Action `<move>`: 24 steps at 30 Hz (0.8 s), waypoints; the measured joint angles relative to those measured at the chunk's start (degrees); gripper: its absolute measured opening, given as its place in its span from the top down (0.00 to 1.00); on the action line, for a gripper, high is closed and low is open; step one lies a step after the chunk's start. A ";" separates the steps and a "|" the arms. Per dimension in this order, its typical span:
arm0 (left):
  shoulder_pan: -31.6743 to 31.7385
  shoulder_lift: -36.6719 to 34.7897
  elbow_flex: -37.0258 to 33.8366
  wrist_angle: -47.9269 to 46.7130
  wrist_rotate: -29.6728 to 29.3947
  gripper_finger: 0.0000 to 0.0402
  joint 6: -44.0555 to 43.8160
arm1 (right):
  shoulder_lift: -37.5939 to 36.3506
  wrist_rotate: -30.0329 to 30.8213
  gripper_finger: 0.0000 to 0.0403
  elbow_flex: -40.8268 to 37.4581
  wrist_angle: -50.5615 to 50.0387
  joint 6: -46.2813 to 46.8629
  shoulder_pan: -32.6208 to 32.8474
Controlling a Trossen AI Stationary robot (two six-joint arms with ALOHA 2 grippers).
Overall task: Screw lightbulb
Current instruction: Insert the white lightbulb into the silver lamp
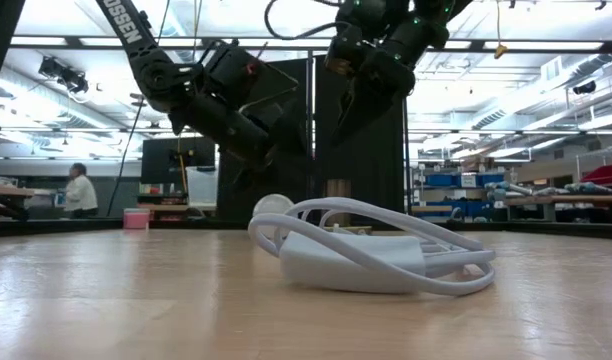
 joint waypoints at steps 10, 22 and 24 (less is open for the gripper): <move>-11.28 -4.54 0.04 -1.68 -17.84 0.37 9.21 | -2.19 -8.05 0.35 -0.07 1.35 -7.10 -5.31; -23.33 -4.14 -0.01 -12.73 -37.72 0.37 -3.78 | 3.50 -4.10 0.36 0.02 8.98 -11.17 -5.94; -25.38 -4.14 0.00 -14.15 -40.79 0.37 -5.12 | 4.90 -3.15 0.37 0.02 7.03 -11.40 -4.87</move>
